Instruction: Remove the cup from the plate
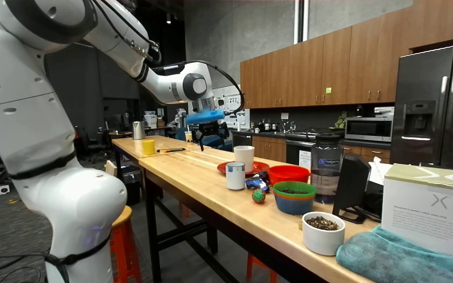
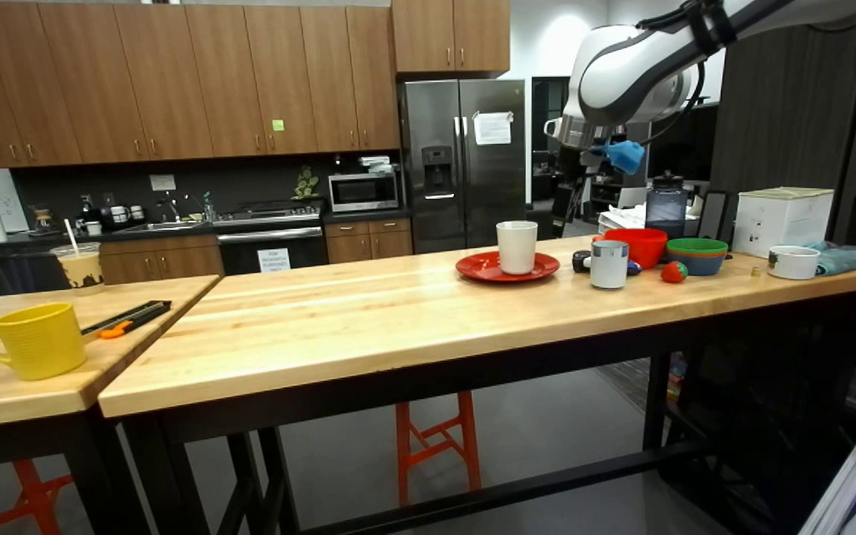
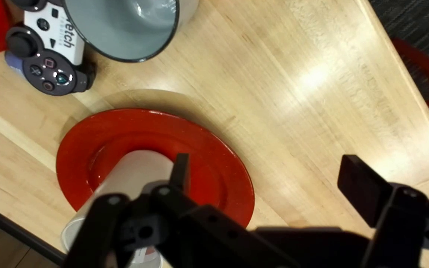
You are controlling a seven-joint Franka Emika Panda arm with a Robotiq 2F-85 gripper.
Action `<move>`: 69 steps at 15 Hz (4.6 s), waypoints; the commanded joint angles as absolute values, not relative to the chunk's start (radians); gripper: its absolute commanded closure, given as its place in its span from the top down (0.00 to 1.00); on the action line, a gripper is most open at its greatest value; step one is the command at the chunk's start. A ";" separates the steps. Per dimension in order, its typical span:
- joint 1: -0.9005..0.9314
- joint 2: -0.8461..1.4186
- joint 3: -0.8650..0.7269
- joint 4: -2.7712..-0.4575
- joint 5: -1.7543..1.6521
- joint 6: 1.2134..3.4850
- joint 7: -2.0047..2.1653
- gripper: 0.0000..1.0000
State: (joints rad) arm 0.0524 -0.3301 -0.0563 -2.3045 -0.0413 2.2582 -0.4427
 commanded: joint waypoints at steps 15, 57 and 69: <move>0.031 -0.108 -0.058 -2.208 -0.222 2.759 -0.637 1.00; 0.032 -0.043 -0.090 -2.327 -0.170 2.945 -0.713 0.01; 0.059 -0.058 -0.055 -2.068 0.088 2.575 -0.877 0.02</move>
